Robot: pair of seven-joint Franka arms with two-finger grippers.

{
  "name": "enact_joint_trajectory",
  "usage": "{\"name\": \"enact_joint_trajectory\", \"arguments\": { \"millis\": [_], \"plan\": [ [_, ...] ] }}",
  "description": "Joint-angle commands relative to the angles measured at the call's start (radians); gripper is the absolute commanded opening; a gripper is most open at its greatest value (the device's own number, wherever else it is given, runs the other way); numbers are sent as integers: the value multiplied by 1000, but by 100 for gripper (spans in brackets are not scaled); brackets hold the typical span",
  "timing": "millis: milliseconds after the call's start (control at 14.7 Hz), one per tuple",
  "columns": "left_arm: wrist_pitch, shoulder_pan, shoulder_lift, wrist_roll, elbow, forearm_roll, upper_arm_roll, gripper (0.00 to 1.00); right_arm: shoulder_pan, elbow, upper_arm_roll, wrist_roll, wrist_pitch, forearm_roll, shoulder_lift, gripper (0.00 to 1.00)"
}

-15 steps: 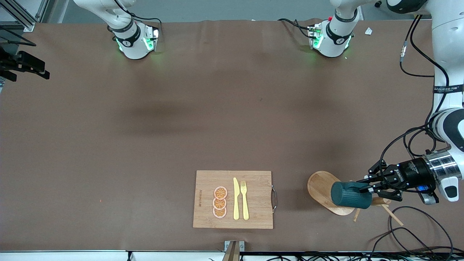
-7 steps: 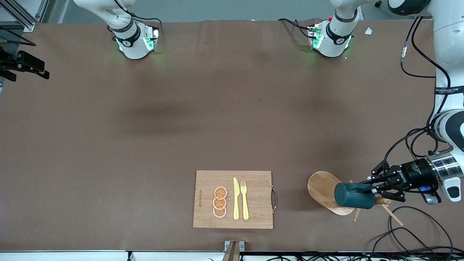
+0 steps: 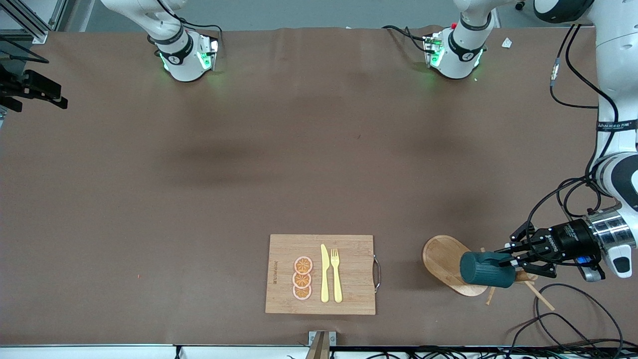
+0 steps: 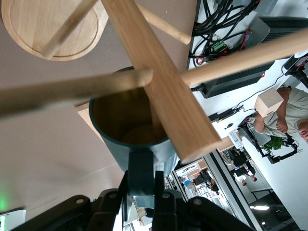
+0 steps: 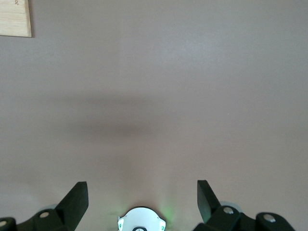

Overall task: Pass cup and hang on rack
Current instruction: 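Lower the mug handle onto a rack peg with the left gripper, then open the left gripper to release the hanging mug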

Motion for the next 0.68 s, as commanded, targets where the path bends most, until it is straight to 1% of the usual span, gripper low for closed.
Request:
{"name": "enact_joint_trajectory", "arguments": {
  "millis": [0,476,613],
  "plan": [
    [-6,7,17,23,21,-26,-4,2,5,-5,-2,18,1,-9,-11,100],
    [-6,17,20,25,20,-29,-4,4,6,-5,0,21,0,-9,-12,100],
    [-6,15,22,25,20,-29,-3,7,6,-5,0,19,-3,-9,-12,100]
  ]
}}
